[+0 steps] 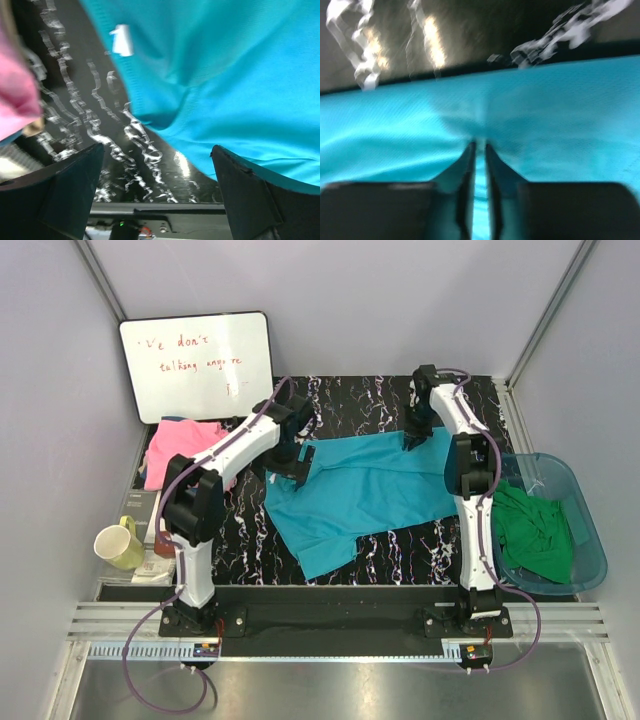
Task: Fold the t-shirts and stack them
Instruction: Fold the flattened tshirt in 1/3 of the way
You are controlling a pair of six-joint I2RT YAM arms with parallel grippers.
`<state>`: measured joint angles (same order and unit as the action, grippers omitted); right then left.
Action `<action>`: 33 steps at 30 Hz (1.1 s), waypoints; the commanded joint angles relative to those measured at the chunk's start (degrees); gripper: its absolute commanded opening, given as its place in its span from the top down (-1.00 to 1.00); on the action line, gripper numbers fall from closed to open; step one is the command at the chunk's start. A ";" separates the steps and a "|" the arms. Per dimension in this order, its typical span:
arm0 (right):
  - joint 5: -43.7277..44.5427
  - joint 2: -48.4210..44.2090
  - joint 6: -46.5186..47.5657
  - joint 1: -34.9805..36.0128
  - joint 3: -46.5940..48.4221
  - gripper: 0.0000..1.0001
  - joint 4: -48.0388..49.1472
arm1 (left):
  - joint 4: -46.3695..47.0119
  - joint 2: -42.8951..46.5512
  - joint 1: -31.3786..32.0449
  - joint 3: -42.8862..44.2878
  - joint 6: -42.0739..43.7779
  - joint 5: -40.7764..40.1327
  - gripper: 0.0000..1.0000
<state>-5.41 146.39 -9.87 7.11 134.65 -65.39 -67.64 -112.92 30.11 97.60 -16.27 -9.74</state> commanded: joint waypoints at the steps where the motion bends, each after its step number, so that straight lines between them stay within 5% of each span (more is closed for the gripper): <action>1: -10.66 -11.79 1.26 0.09 -4.12 0.33 2.45 | 5.93 2.54 0.57 -0.40 1.86 7.89 -0.91; 3: -11.99 -14.80 1.52 0.09 -6.31 -0.05 3.50 | 6.29 -0.01 0.57 0.74 2.65 8.24 -0.76; 6: -13.13 -20.08 1.78 0.09 -9.65 -0.34 4.91 | 5.76 -4.49 0.57 4.78 3.18 7.46 0.77; 7: -13.40 -22.18 1.96 0.09 -10.45 -0.37 5.26 | 5.33 -6.33 0.57 6.70 3.18 7.45 1.00; 15: -7.78 -26.41 2.40 0.09 -14.06 -0.53 5.53 | 6.03 -14.16 0.48 10.76 5.55 12.46 1.00; 18: -5.76 -27.11 2.31 0.00 -13.89 -0.75 5.27 | 6.02 -17.32 0.30 11.73 4.24 12.73 1.00; 19: -5.32 -27.38 2.22 -0.08 -13.97 -0.97 5.35 | 6.02 -18.64 0.22 12.34 3.88 12.99 1.00; 26: -6.01 -28.79 1.70 0.00 -16.78 -1.00 5.01 | 4.37 -26.37 -2.59 22.27 1.08 10.53 1.00; 33: -6.45 -31.69 1.17 0.00 -22.32 -0.99 5.00 | 2.77 -33.93 -11.91 31.85 -1.65 8.43 1.00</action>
<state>-12.08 119.90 -8.36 7.01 114.08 -60.73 -65.71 -141.73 24.10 126.56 -15.99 1.63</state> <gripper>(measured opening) 0.994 0.005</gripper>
